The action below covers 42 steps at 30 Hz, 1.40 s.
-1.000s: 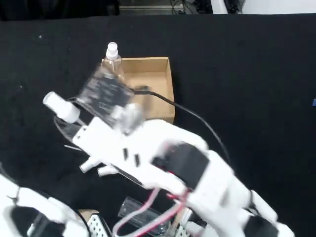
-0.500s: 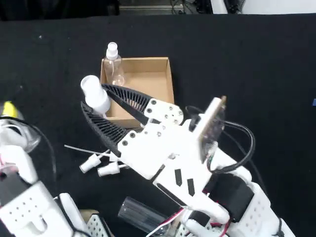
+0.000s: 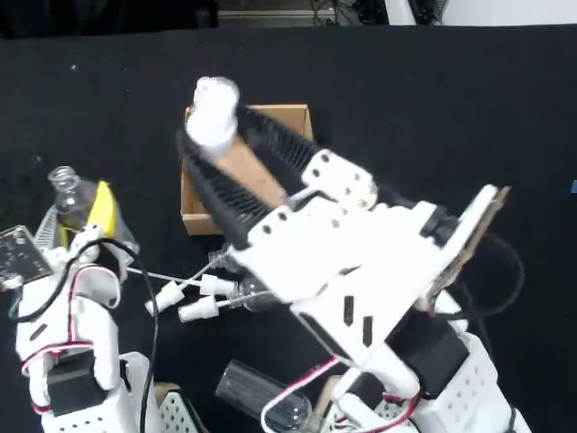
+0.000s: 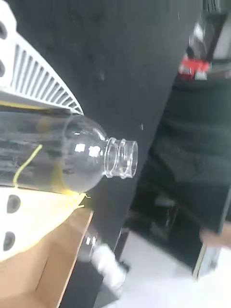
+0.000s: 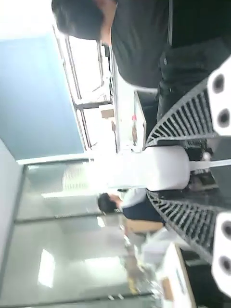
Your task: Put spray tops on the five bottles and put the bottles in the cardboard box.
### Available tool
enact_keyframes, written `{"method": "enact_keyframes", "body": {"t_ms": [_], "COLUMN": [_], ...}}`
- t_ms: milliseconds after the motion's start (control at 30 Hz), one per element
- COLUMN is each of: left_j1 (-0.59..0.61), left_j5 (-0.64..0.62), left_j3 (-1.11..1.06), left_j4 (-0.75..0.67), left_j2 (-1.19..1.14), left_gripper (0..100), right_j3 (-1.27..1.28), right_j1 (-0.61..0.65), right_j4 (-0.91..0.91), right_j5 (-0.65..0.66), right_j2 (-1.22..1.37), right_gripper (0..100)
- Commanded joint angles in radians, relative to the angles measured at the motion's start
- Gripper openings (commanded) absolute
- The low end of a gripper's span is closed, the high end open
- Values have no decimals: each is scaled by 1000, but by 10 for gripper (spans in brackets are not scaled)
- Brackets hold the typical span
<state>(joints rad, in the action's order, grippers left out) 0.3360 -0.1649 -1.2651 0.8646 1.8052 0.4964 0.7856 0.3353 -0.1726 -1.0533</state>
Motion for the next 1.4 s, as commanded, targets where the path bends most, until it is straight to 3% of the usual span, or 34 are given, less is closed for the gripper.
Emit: {"method": "enact_keyframes", "body": {"t_ms": [0, 100, 333, 500, 1200, 1367], "left_j1": [-93, -131, -176, -170, -180, -180], "left_j5": [-5, -3, -3, -3, -11, -11], "left_j3": [13, -15, -257, -326, -338, -341], "left_j4": [-31, -46, -396, -525, -543, -543], "left_j2": [18, 18, 18, 18, 21, 21], "left_gripper": [32, 33, 30, 30, 30, 30], "right_j3": [-7, -10, -4, -2, -10, -4], "right_j1": [-71, -80, -80, -80, -81, -83], "right_j4": [-35, -35, -35, -35, -37, -120], "right_j5": [-35, -29, -28, -28, -28, -28], "right_j2": [-19, -19, -18, -16, 4, 76], "right_gripper": [21, 21, 21, 21, 22, 22]}}
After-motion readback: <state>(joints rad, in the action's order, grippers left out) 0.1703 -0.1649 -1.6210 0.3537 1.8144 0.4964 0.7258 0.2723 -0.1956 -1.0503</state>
